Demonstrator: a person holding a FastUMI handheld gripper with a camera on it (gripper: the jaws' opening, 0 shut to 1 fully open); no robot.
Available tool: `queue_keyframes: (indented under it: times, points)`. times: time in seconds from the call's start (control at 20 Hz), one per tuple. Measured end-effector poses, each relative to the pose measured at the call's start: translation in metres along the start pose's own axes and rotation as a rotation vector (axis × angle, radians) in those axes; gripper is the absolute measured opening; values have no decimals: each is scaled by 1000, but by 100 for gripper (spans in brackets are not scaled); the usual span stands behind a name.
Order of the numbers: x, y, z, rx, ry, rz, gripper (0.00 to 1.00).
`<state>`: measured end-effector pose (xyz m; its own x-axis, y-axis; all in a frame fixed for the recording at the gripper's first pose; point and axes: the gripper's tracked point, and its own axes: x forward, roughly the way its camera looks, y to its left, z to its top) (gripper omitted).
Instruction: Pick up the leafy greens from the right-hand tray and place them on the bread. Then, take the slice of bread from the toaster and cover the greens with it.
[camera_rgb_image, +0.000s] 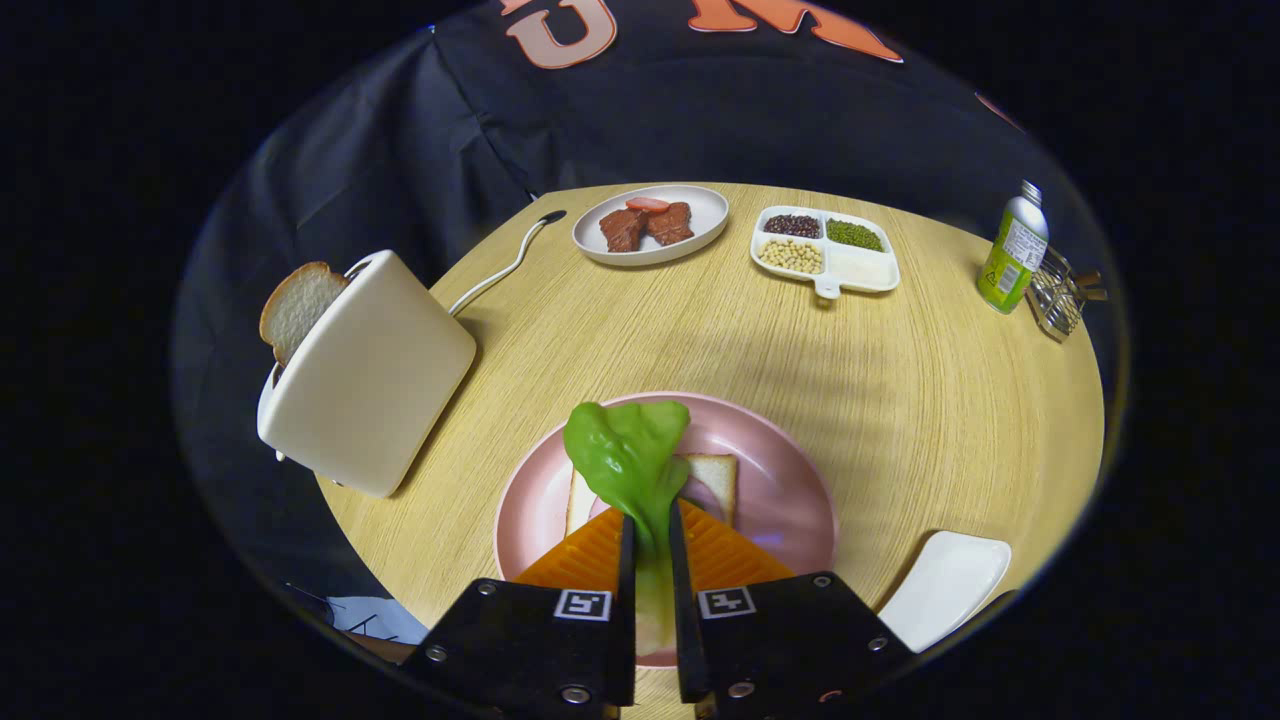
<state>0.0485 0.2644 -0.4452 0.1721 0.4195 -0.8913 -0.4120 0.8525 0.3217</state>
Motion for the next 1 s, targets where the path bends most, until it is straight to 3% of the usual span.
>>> queue_keyframes:
  times: [0.1, 0.25, 0.35, 0.65, 1.0]
  points:
    - [1, -2, 2, -27, -7, -24, 29]
    - [-5, -8, 9, -50, -32, -75, 60]
    - [-14, -4, 18, -40, -58, -78, 68]
    - [-62, 41, 52, -78, -120, -50, 85]
    - [-105, 126, 102, -117, -149, 21, 94]
